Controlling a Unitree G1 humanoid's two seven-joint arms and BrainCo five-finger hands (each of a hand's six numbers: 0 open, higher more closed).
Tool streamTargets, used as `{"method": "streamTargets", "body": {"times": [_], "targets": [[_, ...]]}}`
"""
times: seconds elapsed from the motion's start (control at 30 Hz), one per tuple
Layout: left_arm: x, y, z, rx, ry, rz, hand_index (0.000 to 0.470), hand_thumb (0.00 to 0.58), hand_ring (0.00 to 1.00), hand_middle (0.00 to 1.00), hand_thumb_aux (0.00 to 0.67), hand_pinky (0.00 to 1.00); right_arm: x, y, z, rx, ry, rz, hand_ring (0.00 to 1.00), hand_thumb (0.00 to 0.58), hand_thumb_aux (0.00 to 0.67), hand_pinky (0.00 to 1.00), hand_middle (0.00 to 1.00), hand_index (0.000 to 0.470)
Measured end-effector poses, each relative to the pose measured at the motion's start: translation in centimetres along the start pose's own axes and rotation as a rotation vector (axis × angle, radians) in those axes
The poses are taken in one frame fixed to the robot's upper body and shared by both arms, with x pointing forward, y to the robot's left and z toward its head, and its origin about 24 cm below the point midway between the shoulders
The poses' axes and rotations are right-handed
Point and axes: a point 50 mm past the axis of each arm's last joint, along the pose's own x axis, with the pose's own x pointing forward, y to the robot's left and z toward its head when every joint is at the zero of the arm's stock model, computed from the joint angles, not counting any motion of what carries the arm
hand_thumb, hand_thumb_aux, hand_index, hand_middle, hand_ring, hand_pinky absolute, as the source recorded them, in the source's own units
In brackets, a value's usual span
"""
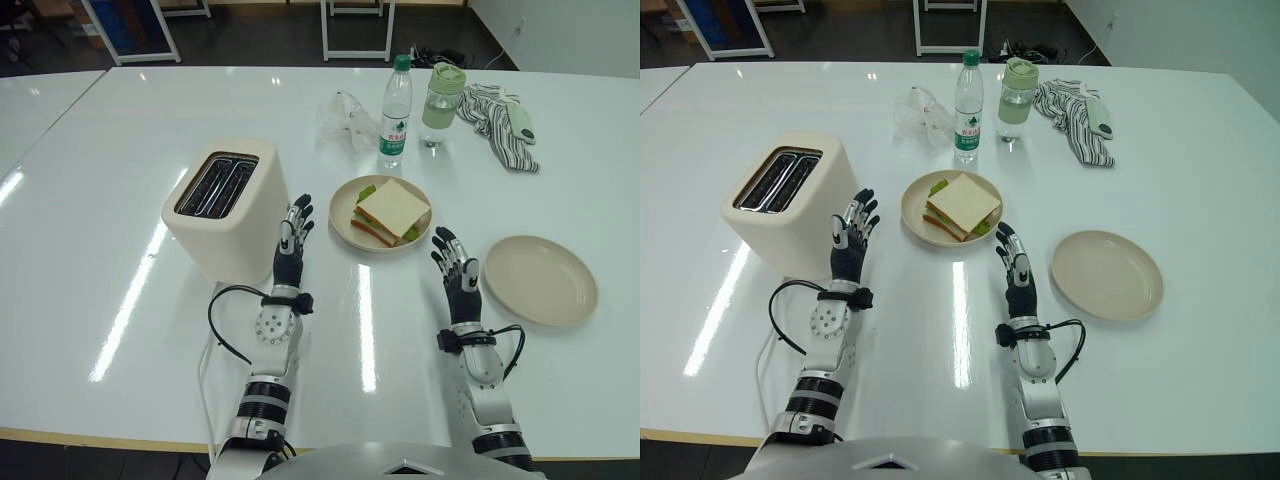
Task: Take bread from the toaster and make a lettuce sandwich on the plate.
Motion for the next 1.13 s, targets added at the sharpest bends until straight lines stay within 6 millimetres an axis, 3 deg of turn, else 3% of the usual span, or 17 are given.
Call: {"method": "streamTargets", "body": {"times": [1.13], "targets": [[0.05, -0.13, 0.04, 0.003, -0.037, -0.025, 0.000, 0.000, 0.00, 0.00, 0.000, 0.00, 0.29, 0.59, 0.00, -0.009, -0.024, -0.029, 0.00, 0.000, 0.000, 0.00, 0.00, 0.000]]}}
